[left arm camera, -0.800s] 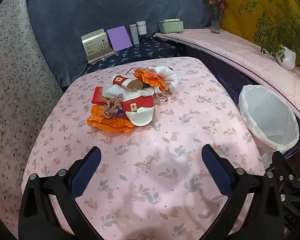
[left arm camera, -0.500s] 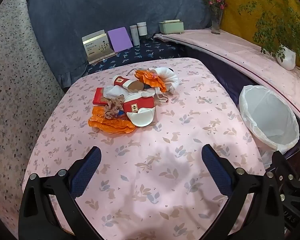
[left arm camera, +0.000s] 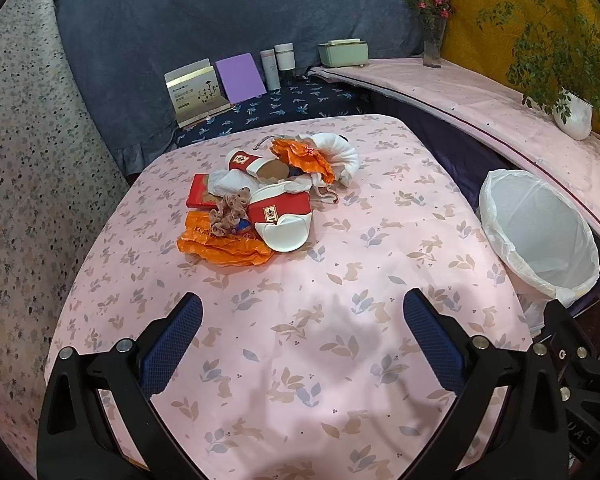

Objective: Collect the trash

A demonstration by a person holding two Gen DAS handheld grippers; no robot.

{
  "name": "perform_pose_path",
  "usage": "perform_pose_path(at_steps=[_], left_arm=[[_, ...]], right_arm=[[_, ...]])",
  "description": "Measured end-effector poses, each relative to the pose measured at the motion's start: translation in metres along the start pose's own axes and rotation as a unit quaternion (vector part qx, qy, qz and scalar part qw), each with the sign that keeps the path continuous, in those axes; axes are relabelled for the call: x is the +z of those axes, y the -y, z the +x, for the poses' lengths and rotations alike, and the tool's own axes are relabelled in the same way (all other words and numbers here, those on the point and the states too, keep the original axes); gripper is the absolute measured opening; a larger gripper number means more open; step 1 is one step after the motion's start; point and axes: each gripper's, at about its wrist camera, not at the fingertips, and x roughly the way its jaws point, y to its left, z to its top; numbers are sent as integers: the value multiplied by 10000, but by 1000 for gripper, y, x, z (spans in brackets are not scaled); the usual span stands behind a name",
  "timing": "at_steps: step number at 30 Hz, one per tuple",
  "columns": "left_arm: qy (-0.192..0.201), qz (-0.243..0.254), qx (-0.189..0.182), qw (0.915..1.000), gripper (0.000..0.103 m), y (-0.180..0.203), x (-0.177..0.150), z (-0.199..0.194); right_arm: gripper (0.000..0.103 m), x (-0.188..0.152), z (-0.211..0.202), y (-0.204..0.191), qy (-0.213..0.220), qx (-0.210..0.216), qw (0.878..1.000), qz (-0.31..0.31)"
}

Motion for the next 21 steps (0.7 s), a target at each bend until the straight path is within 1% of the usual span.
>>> perform_pose_path(at_steps=[21], left_arm=[[7,-8,-5,10000,96,-4,-4,2]], right_arm=[[96,5,-2,-3,32,-23,10000,-40]])
